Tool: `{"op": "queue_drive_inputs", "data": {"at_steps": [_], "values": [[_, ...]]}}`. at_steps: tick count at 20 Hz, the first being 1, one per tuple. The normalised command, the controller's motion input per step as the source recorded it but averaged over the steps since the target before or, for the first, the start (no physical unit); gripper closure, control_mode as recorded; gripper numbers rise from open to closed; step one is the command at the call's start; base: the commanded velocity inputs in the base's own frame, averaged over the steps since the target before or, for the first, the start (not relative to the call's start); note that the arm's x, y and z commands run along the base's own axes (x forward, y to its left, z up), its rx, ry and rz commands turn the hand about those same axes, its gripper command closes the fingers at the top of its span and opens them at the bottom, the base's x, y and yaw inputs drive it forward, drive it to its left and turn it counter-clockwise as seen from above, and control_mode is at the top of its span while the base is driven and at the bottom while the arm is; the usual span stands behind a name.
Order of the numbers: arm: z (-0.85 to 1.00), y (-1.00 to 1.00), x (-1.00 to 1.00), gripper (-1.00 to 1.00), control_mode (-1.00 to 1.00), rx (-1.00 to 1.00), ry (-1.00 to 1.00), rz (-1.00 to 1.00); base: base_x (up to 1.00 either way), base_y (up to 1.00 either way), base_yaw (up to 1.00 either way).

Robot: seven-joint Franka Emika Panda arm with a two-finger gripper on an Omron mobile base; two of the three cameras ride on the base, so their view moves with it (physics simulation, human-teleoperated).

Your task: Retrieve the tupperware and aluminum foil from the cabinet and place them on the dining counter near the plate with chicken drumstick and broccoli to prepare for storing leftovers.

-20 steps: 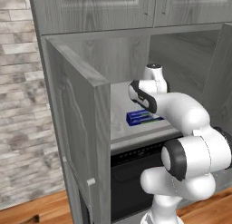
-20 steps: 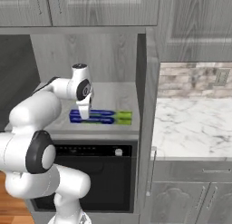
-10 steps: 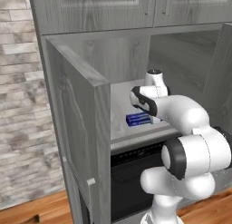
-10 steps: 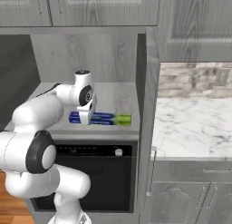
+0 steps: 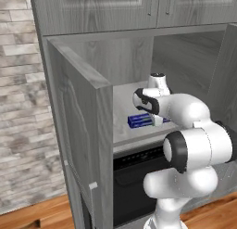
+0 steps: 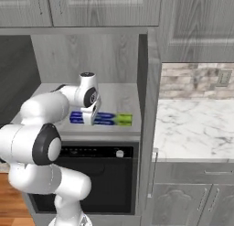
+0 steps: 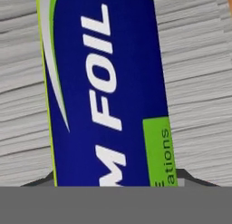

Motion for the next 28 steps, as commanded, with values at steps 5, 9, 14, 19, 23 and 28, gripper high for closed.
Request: {"op": "queue_drive_inputs", "data": {"at_steps": [5, 9, 14, 19, 23, 28], "values": [[-0.02, 0.00, -0.39, 1.00, -1.00, 0.00, -0.12, -0.01, 0.00, 0.00, 0.00], [0.36, 0.00, -1.00, 1.00, -1.00, 0.00, -0.27, -0.02, 0.00, 0.00, 0.00], [0.53, 0.00, -1.00, 1.00, -1.00, 0.00, -0.27, 0.00, 0.00, 0.00, 0.00], [0.76, 0.01, -1.00, 1.00, -1.00, 0.00, -0.12, 0.00, 0.00, 0.00, 0.00], [0.76, 0.02, -0.91, 1.00, -1.00, 0.00, 0.01, 0.00, 0.00, 0.00, 0.00], [0.61, 0.11, -0.69, 1.00, -1.00, 0.00, 0.12, 0.00, 0.00, 0.00, 0.00]]}}
